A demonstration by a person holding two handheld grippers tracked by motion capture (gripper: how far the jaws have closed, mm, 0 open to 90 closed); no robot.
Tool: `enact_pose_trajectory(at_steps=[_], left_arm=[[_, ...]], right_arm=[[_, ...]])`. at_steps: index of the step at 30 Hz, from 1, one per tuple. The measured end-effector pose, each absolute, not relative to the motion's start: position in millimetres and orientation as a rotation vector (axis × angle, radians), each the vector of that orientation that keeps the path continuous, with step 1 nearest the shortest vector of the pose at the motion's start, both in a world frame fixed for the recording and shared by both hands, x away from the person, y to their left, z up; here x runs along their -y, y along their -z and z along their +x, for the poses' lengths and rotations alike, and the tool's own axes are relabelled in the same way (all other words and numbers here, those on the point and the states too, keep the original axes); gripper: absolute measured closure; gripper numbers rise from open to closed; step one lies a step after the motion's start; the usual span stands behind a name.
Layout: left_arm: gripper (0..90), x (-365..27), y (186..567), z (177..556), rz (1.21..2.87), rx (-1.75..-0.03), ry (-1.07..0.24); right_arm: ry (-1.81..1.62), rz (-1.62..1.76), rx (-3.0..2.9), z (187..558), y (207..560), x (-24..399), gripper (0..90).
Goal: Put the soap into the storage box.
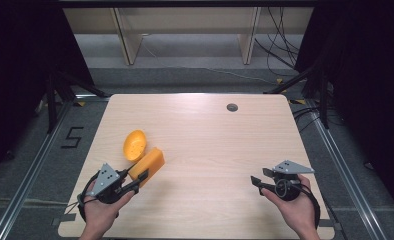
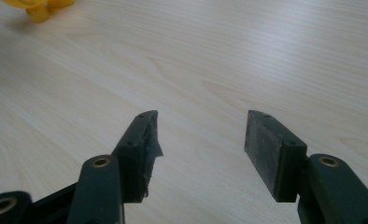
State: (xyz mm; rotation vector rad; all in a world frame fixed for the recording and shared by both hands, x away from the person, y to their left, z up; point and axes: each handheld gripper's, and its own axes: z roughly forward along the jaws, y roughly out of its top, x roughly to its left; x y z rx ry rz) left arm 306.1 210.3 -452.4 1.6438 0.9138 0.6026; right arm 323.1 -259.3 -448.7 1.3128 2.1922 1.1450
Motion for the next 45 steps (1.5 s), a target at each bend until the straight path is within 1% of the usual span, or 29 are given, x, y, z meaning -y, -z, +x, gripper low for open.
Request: enact_pose_trajectory(at_steps=[7, 15, 17, 24, 28, 30, 31, 34, 45], left_arm=[[60.3, -214.7, 450.9, 309.9, 1.616, -0.956, -0.636], [60.3, -218.4, 450.5, 315.2, 1.588, -1.001, -0.674], [60.3, -219.6, 449.8, 317.0, 1.583, -1.009, -0.683], [60.3, -222.2, 448.4, 324.3, 1.559, -1.061, -0.716], [60.3, -222.1, 451.1, 328.7, 1.521, -1.096, -0.706], [60.3, -220.7, 452.4, 329.4, 1.531, -1.112, -0.742], [60.3, -221.0, 453.6, 332.5, 1.510, -1.136, -0.753], [60.3, -222.7, 453.3, 334.8, 1.496, -1.148, -0.754], [60.3, -224.5, 451.5, 337.0, 1.392, -1.222, -0.855]], right_arm=[[-1.137, 1.279, -2.189, 325.6, 451.6, 260.5, 45.0], [-1.124, 1.329, -2.202, 323.5, 451.6, 258.3, 44.9], [-1.105, 1.268, -2.200, 325.6, 452.8, 260.6, 44.7], [-1.109, 1.263, -2.229, 326.6, 453.7, 260.0, 44.0], [-1.110, 1.265, -2.227, 326.5, 453.3, 260.2, 44.0], [-1.106, 1.263, -2.230, 326.5, 453.1, 260.1, 44.1], [-1.107, 1.263, -2.231, 326.6, 452.8, 260.3, 44.1], [-1.116, 1.263, -2.232, 327.0, 453.3, 260.5, 44.1], [-1.105, 1.254, -2.234, 326.6, 452.9, 260.8, 44.1]])
